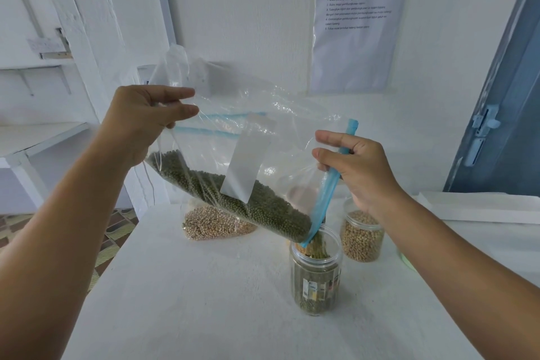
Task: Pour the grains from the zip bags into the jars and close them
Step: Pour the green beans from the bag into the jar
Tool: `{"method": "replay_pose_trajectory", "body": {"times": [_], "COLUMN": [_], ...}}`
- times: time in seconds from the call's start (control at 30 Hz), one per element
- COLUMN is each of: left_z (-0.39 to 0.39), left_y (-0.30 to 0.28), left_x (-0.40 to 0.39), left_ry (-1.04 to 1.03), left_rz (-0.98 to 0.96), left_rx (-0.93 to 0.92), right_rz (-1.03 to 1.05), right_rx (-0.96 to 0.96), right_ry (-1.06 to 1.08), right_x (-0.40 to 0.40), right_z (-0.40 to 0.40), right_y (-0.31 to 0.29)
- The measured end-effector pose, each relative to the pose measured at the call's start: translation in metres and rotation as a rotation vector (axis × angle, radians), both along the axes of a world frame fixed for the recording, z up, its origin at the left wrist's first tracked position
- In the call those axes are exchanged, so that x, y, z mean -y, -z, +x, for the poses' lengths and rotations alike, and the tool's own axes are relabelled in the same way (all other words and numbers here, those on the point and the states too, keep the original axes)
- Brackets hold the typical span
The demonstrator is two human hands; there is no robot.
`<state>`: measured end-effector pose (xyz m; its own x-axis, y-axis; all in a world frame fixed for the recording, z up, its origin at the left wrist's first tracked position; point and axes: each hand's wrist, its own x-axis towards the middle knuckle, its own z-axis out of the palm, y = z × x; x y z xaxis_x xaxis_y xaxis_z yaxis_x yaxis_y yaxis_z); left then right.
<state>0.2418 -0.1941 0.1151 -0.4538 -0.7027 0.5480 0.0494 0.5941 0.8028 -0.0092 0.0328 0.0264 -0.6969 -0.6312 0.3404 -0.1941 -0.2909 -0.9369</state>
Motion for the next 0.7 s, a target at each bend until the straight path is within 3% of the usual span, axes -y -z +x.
{"method": "replay_pose_trajectory", "body": {"times": [0.7], "left_z": [-0.0007], "left_y": [-0.0025], "left_x": [0.0003], "left_ry": [0.011], "left_rz": [-0.02], "left_rx": [-0.005], "right_rz": [0.005], "right_rx": [0.005], "right_ry": [-0.002], "right_x": [-0.0021], "right_z": [0.0], "right_y": [0.0]}}
